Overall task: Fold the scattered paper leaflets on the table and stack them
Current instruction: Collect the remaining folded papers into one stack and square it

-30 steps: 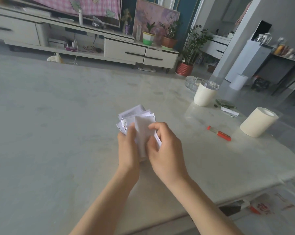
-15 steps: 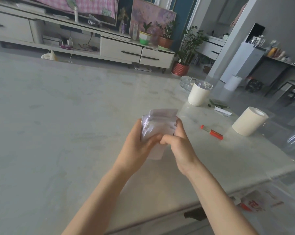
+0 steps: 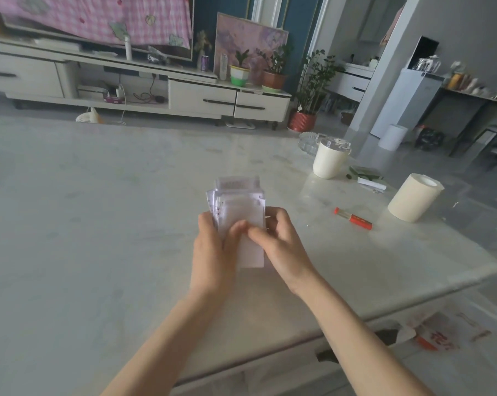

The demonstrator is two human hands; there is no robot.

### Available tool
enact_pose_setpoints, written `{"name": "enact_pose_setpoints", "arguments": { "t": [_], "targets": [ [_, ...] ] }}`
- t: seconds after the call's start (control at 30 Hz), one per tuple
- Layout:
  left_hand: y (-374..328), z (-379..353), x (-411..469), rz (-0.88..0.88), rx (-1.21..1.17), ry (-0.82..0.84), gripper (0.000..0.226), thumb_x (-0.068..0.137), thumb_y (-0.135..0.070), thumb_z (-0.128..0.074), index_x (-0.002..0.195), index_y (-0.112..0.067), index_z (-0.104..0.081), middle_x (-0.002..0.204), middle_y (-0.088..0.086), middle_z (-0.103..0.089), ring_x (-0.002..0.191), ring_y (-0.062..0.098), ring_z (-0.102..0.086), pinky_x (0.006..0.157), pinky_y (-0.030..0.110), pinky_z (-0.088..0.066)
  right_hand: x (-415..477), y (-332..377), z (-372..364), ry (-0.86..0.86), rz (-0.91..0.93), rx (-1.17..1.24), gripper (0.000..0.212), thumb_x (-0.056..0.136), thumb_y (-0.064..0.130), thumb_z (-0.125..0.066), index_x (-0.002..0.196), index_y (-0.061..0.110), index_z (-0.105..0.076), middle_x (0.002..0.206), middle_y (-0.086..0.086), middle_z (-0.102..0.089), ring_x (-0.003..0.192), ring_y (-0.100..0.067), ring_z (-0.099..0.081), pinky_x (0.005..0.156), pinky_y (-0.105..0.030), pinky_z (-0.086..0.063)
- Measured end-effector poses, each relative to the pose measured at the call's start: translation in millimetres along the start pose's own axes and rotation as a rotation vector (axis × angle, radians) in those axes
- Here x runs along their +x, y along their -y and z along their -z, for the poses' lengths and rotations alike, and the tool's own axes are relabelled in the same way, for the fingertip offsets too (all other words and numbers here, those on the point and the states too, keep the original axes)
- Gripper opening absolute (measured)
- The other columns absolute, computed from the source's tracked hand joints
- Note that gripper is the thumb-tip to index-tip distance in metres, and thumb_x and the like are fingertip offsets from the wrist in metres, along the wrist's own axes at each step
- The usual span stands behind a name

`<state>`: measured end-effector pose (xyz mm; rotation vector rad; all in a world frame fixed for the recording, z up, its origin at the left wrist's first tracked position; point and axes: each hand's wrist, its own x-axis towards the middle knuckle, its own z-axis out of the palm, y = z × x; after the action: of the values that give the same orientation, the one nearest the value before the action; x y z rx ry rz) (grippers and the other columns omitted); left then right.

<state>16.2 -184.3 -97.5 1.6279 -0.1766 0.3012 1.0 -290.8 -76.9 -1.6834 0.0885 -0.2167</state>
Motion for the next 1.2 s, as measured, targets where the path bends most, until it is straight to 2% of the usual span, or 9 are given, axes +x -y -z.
{"name": "enact_pose_setpoints", "arguments": {
  "t": [0.2, 0.37, 0.47, 0.57, 0.7, 0.87, 1.03, 1.13, 1.2],
  "targets": [
    [-21.8, 33.5, -6.7, -0.028, -0.082, -0.322, 0.019, 0.093, -0.013, -0.053, 0.083, -0.019, -0.038, 0.075, -0.009, -0.046, 0.056, -0.011, -0.048, 0.051, 0.009, -0.040, -10.9, 15.7, -54.8, 0.014, 0.124, -0.051, 0.031, 0.086, 0.032, -0.065, 0.106, 0.013, -0.049, 0.099, -0.004, -0.065, 0.089, -0.016, -0.065, 0.077, -0.028, -0.051],
    [-14.4, 103.8, -2.5, 0.097, -0.086, -0.467, 0.023, 0.088, -0.014, -0.060, 0.075, -0.022, -0.043, 0.072, 0.000, -0.047, 0.065, 0.016, -0.045, 0.056, 0.024, -0.038, -13.6, 24.5, -123.9, 0.103, 0.126, -0.212, 0.025, 0.086, 0.030, -0.066, 0.099, 0.017, -0.050, 0.091, -0.009, -0.068, 0.080, -0.023, -0.064, 0.066, -0.030, -0.050],
    [-14.1, 175.0, 9.7, 0.342, -0.303, -0.147, 0.029, 0.067, -0.017, -0.072, 0.092, -0.006, -0.062, 0.079, 0.004, -0.070, 0.070, 0.018, -0.065, 0.061, 0.028, -0.052, -8.2, 39.3, -153.9, 0.330, -0.010, -0.182, 0.021, 0.086, 0.019, -0.066, 0.098, 0.015, -0.050, 0.088, -0.011, -0.063, 0.070, -0.025, -0.063, 0.049, -0.028, -0.053],
    [-19.8, 251.1, 18.4, 0.545, -0.408, 0.194, 0.037, 0.068, -0.009, -0.070, 0.104, -0.008, -0.064, 0.096, 0.011, -0.073, 0.089, 0.023, -0.070, 0.079, 0.039, -0.056, 2.3, 56.2, -176.7, 0.622, -0.116, -0.131, 0.021, 0.087, 0.008, -0.064, 0.102, 0.011, -0.050, 0.081, -0.005, -0.058, 0.061, -0.012, -0.059, 0.045, -0.025, -0.053],
    [-19.7, 329.6, 21.1, 0.593, -0.220, 0.161, 0.041, 0.053, -0.009, -0.081, 0.092, 0.001, -0.069, 0.090, 0.014, -0.073, 0.076, 0.020, -0.071, 0.059, 0.027, -0.057, 14.0, 76.4, -236.7, 0.854, -0.155, -0.207, 0.016, 0.085, 0.009, -0.066, 0.097, 0.013, -0.056, 0.081, -0.005, -0.062, 0.059, -0.008, -0.063, 0.050, -0.025, -0.055],
    [-6.4, 413.8, 23.2, 0.546, -0.368, -0.248, 0.031, 0.062, 0.002, -0.072, 0.090, 0.008, -0.061, 0.081, 0.015, -0.069, 0.068, 0.021, -0.068, 0.055, 0.024, -0.058, 8.1, 82.9, -364.2, 0.663, -0.273, -0.016, 0.033, 0.079, 0.016, -0.074, 0.107, 0.002, -0.063, 0.090, -0.009, -0.068, 0.067, -0.014, -0.063, 0.057, -0.020, -0.054],
    [4.0, 449.2, 44.0, 0.570, -0.377, -0.557, 0.010, 0.081, 0.007, -0.063, 0.087, 0.007, -0.055, 0.078, 0.015, -0.057, 0.067, 0.023, -0.058, 0.053, 0.022, -0.055, 6.2, 82.0, -441.7, 0.702, -0.361, 0.106, 0.017, 0.088, 0.019, -0.061, 0.101, 0.009, -0.067, 0.093, -0.005, -0.068, 0.074, -0.014, -0.063, 0.063, -0.021, -0.050],
    [12.9, 467.3, 64.0, 0.593, -0.373, -0.554, 0.010, 0.081, 0.007, -0.063, 0.086, 0.007, -0.054, 0.080, 0.016, -0.057, 0.067, 0.023, -0.059, 0.055, 0.025, -0.056, 20.9, 75.7, -461.3, 0.655, -0.252, 0.086, 0.011, 0.085, 0.012, -0.067, 0.095, 0.010, -0.061, 0.095, -0.007, -0.068, 0.079, -0.018, -0.066, 0.069, -0.028, -0.054],
    [16.0, 475.3, 75.7, 0.607, -0.373, -0.416, 0.007, 0.085, 0.002, -0.061, 0.088, 0.007, -0.056, 0.085, 0.016, -0.058, 0.071, 0.024, -0.061, 0.061, 0.027, -0.057, 33.6, 69.6, -468.5, 0.539, -0.188, 0.048, 0.019, 0.081, 0.008, -0.071, 0.088, 0.014, -0.054, 0.098, -0.010, -0.066, 0.087, -0.025, -0.065, 0.078, -0.035, -0.054]
  ]
}}
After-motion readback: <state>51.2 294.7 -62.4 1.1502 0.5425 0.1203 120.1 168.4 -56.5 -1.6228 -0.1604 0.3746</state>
